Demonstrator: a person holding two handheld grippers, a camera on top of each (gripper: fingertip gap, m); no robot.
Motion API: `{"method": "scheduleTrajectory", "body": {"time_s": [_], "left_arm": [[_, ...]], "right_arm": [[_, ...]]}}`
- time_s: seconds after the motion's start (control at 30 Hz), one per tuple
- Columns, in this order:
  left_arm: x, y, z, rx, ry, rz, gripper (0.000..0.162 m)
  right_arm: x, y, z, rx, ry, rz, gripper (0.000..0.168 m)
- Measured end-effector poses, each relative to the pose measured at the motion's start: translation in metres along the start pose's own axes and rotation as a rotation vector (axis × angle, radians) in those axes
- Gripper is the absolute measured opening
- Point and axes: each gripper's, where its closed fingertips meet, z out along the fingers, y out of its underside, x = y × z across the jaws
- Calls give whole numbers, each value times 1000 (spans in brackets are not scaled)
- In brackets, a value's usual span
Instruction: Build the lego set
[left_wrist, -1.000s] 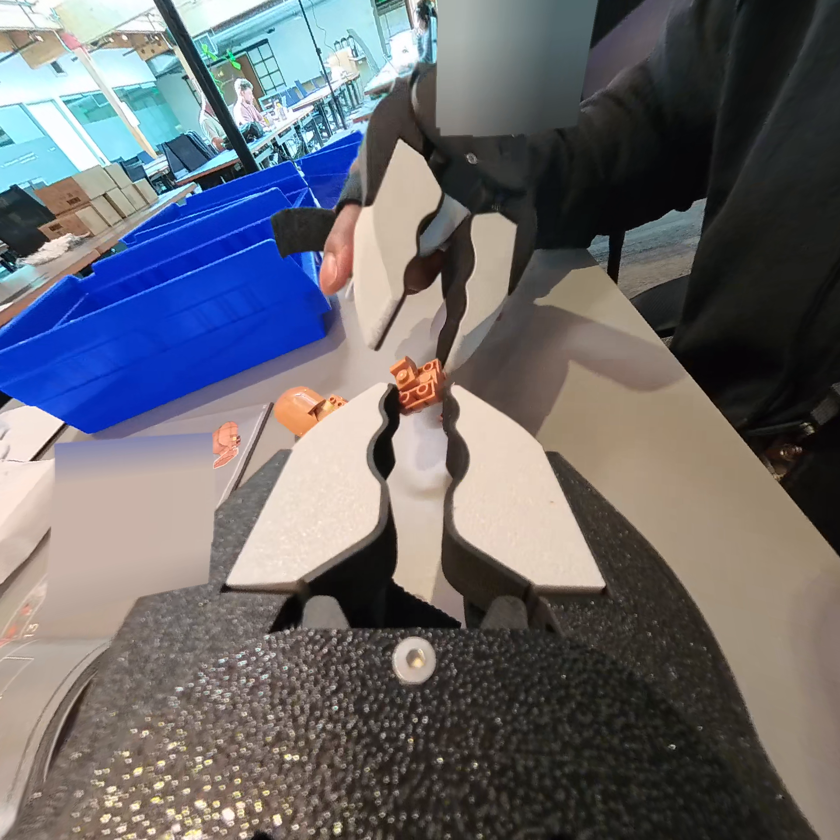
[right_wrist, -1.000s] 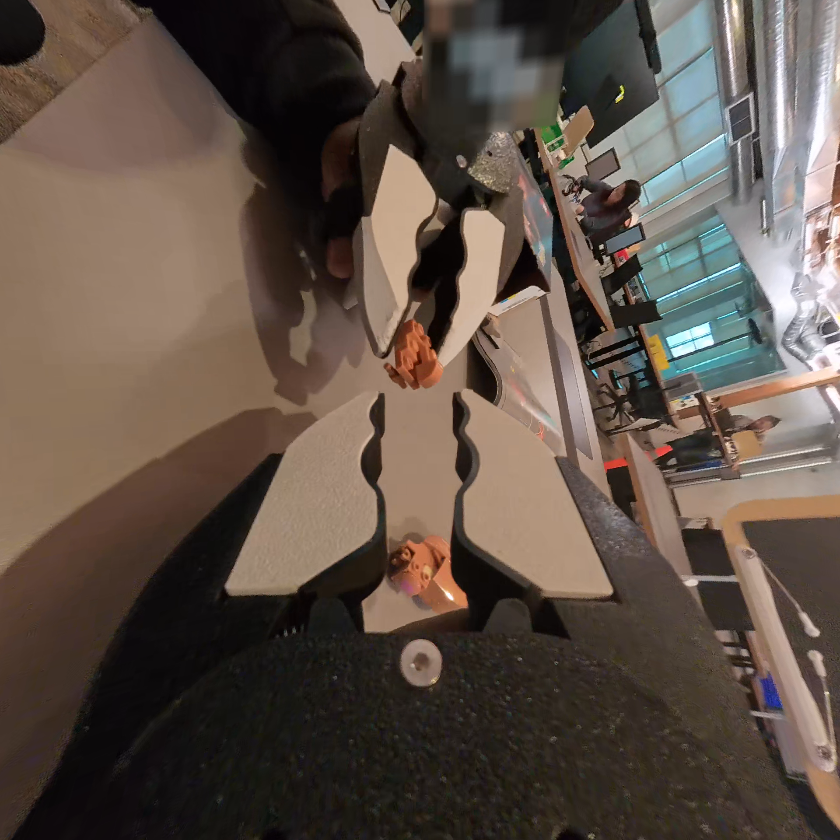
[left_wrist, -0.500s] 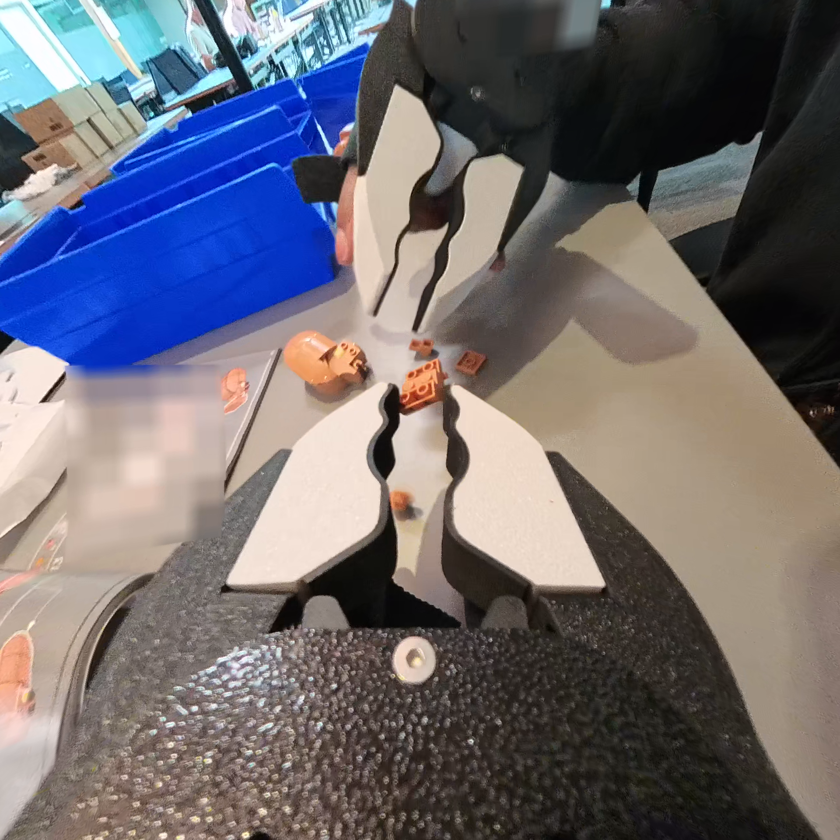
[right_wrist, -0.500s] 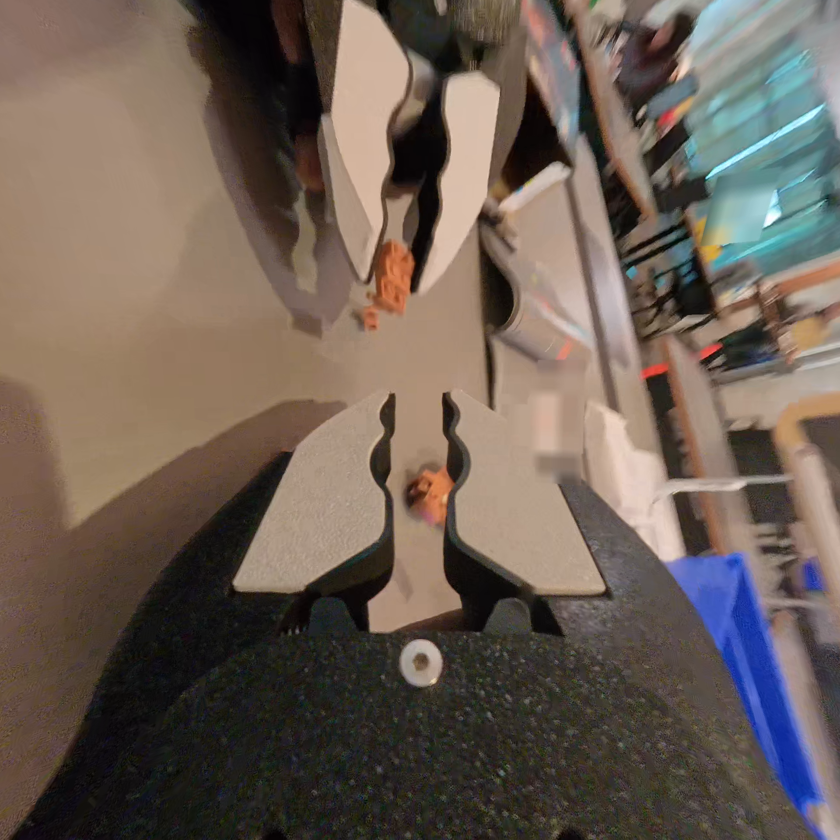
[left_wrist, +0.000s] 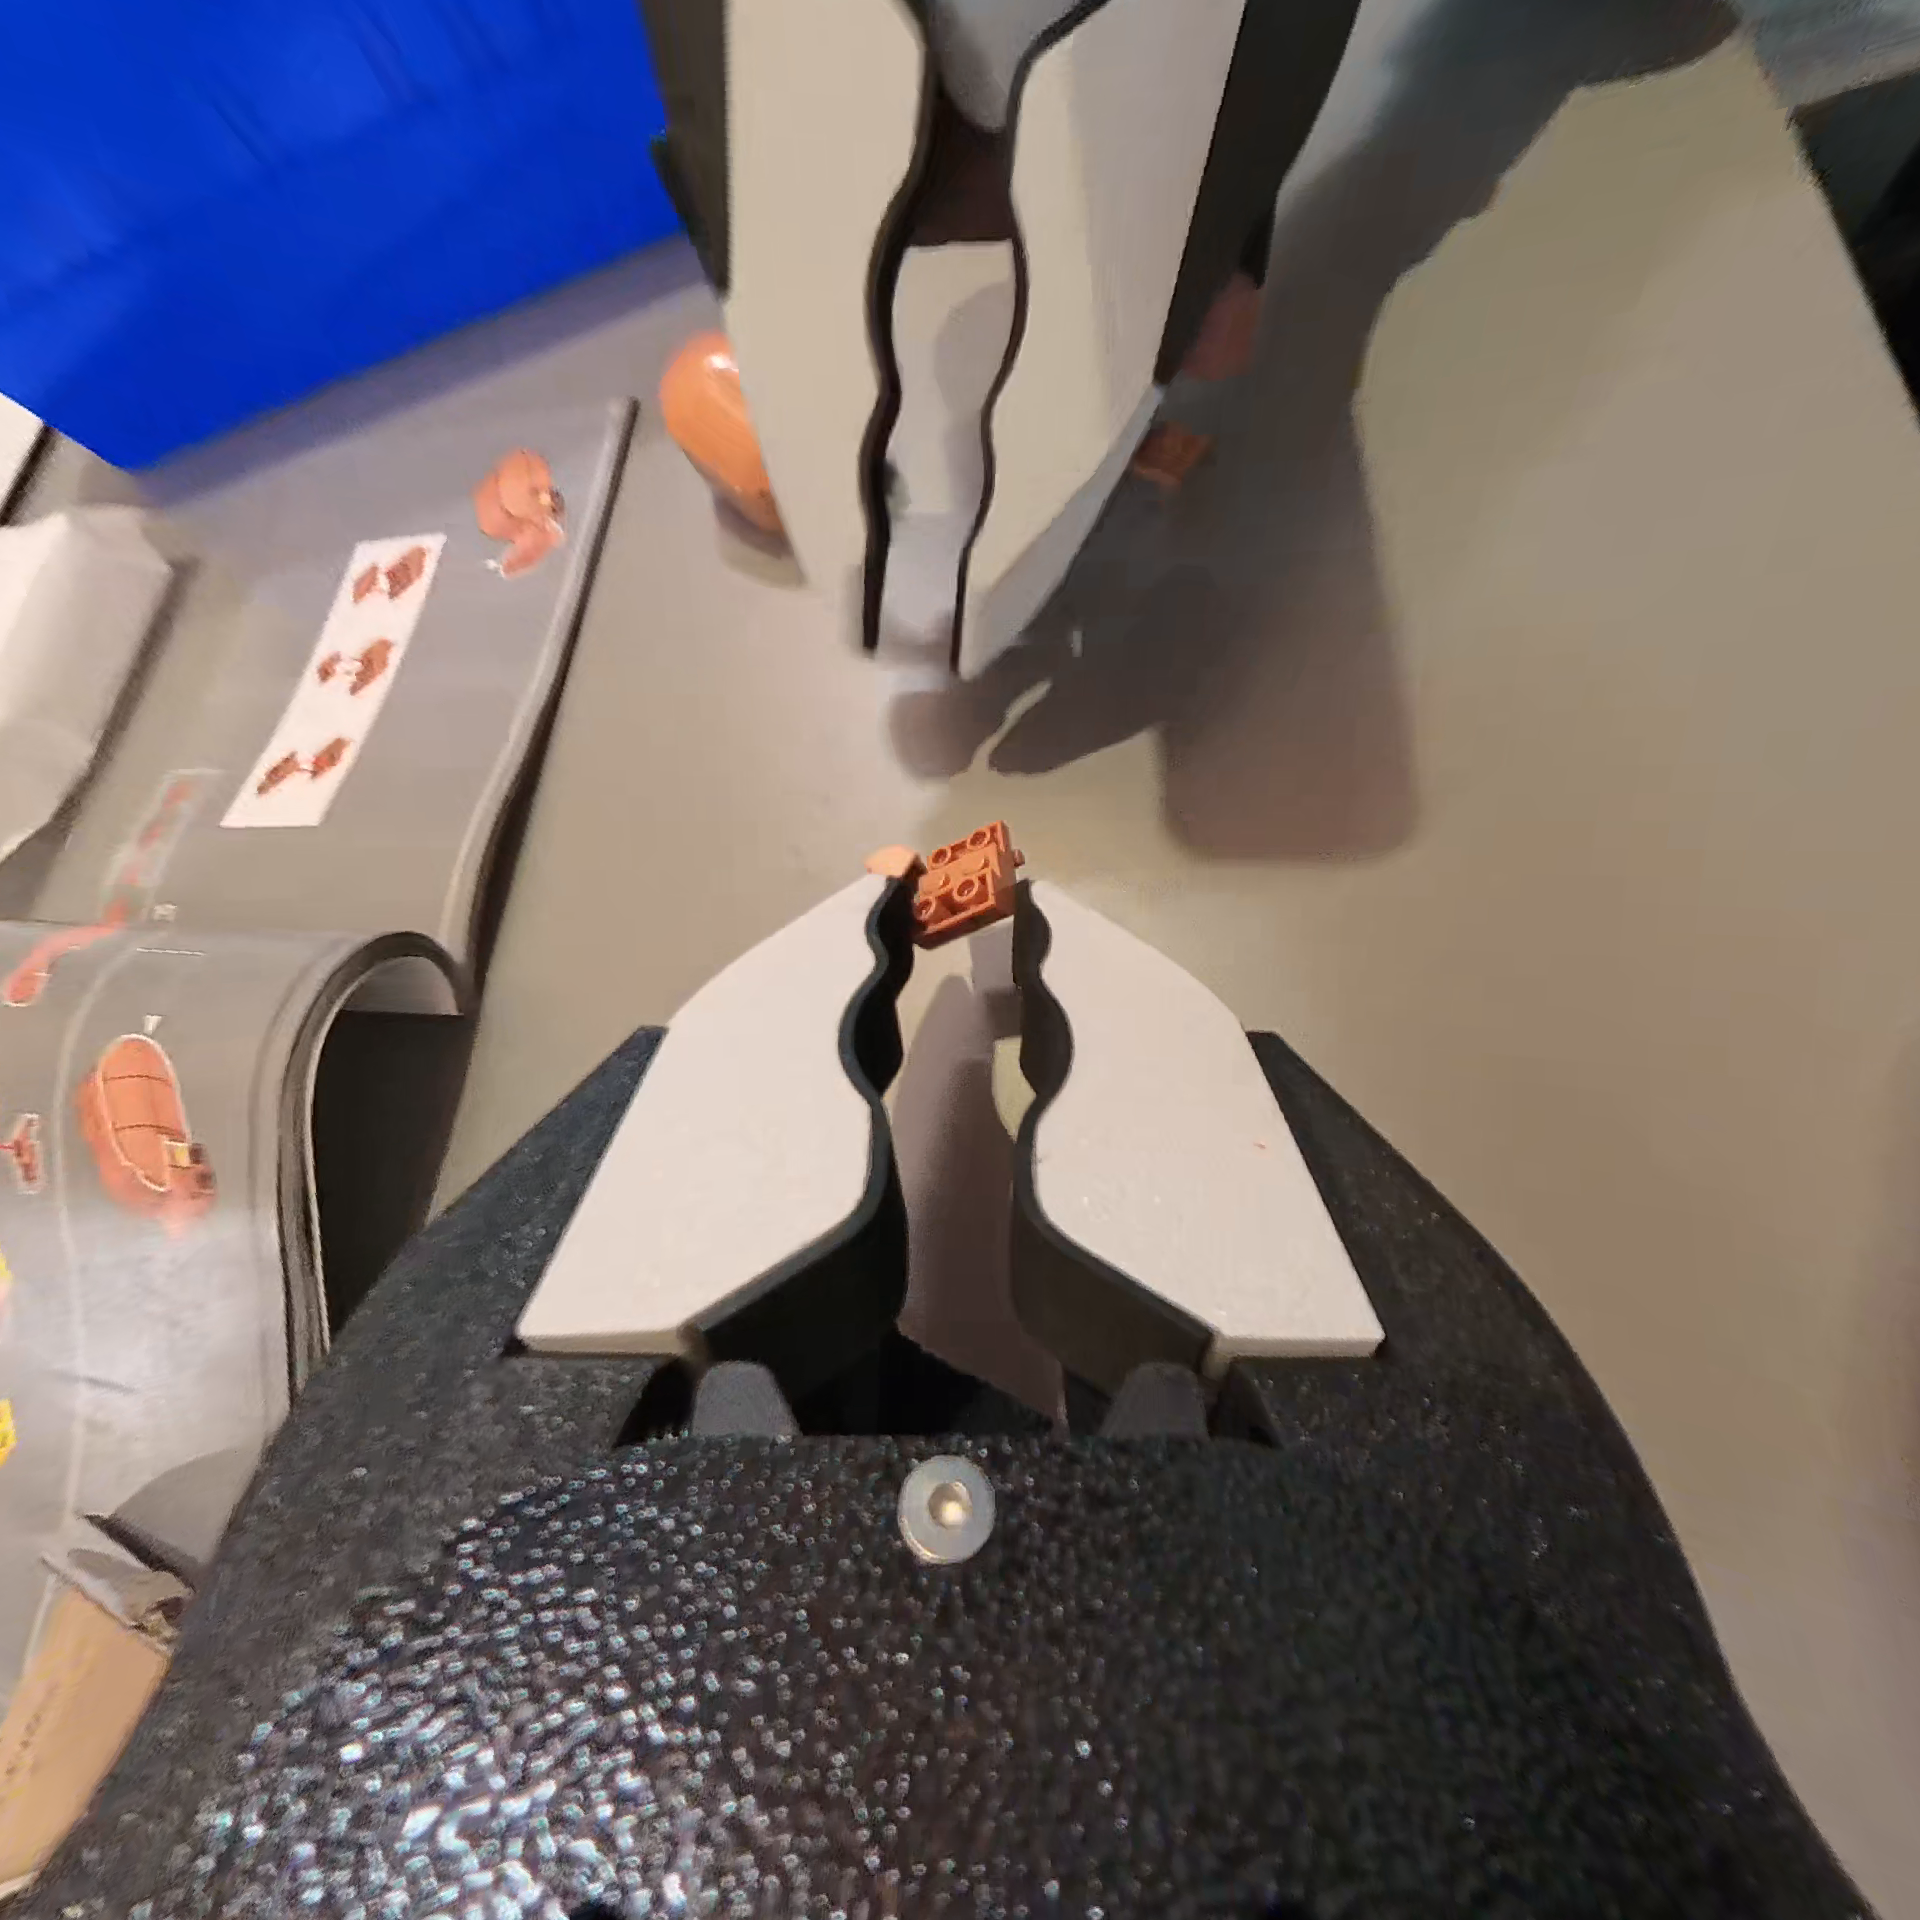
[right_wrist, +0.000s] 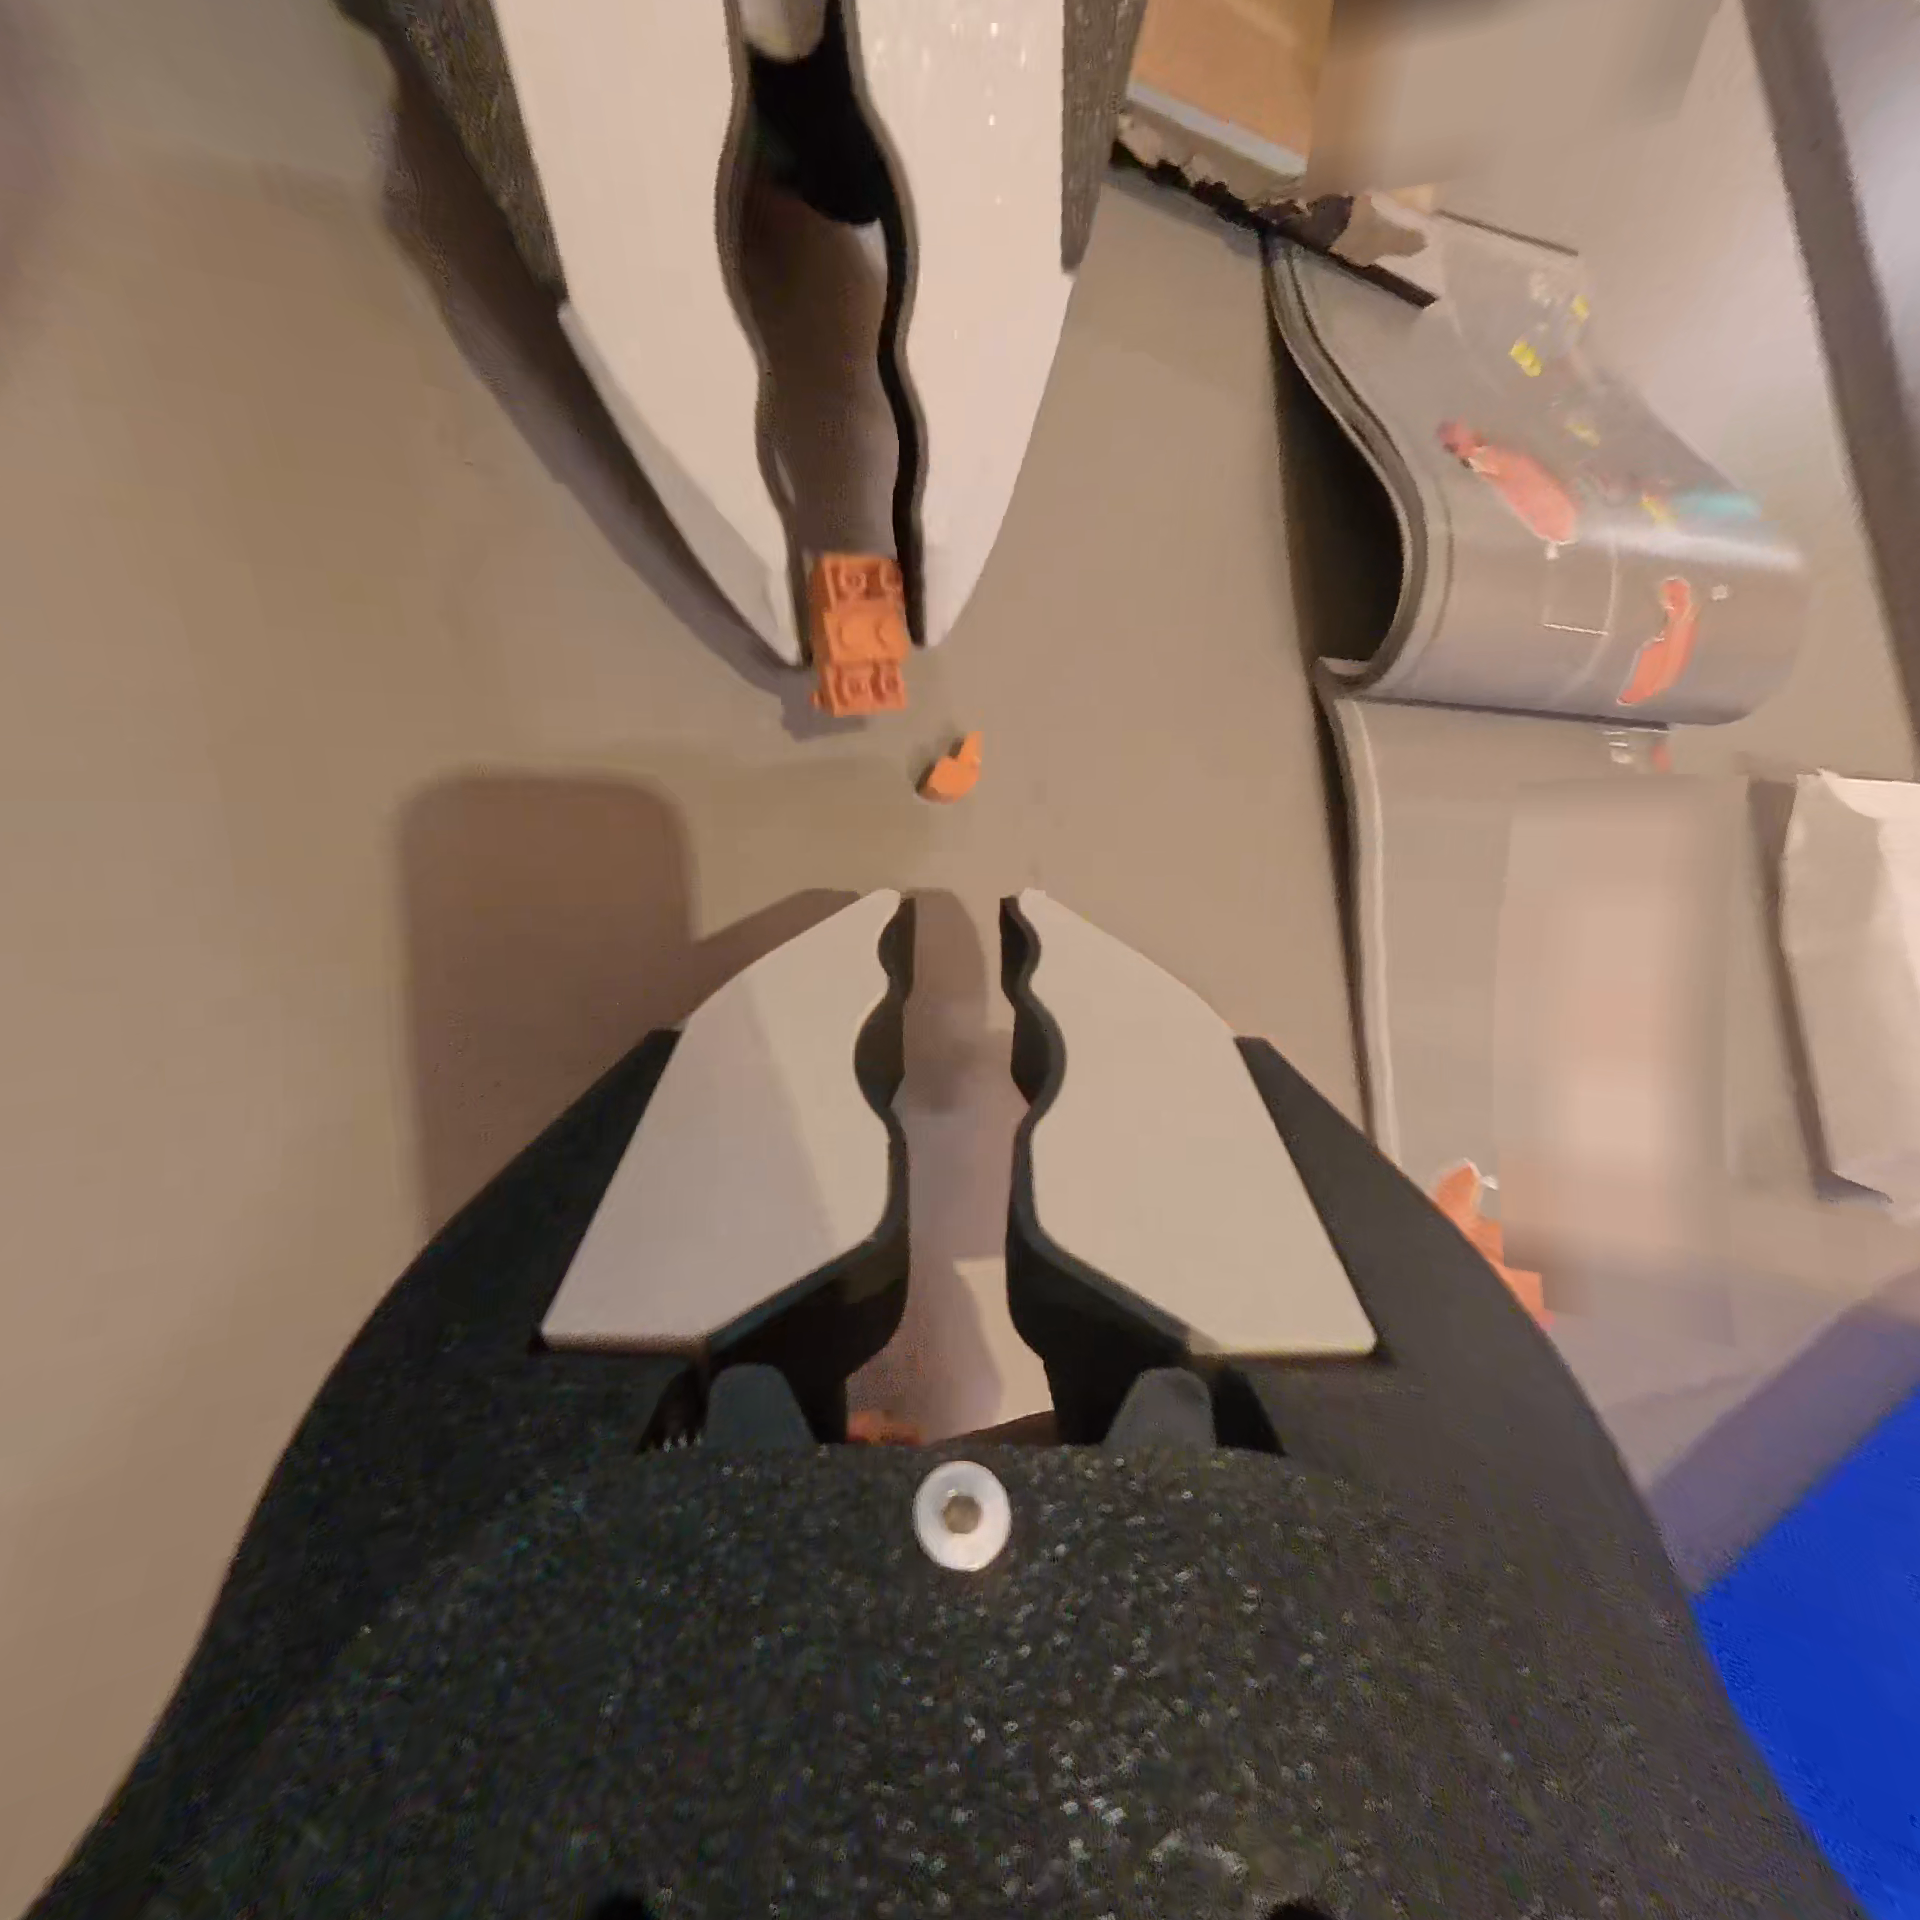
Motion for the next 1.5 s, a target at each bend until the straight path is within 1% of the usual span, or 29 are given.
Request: {"method": "scheduleTrajectory", "body": {"time_s": [0.07,0.17,0.33,0.4,0.43,0.47,0.6,0.77,0.87,0.93,1.13,1.5], "left_arm": [[1,2,2,-22,-4,-2,19],[0,3,2,-32,-5,-28,19],[-2,7,3,-50,2,-95,19],[0,8,4,-55,12,-99,19],[1,9,5,-58,16,-102,19],[1,9,5,-59,19,-105,19],[0,6,3,-32,20,-125,19],[0,-8,-1,68,46,-147,19],[4,-17,0,129,79,-148,19],[6,-21,1,159,101,-168,19],[4,-27,2,191,105,-189,19],[4,-25,3,172,116,-225,19]], "right_arm": [[-2,-5,11,-10,-28,51,16],[0,-9,23,-32,-24,107,18],[-2,-8,39,-60,-67,144,22],[-2,-9,42,-54,-81,151,18],[-2,-9,43,-53,-87,143,12],[-1,-9,42,-51,-82,133,12],[-1,-8,36,0,-37,-22,11],[-2,-26,8,221,95,-257,11],[-2,-30,-2,272,171,-359,11],[-7,-32,-6,283,180,-412,11],[-14,-33,-11,282,209,-510,11],[-13,-35,-16,287,238,-539,11]]}}
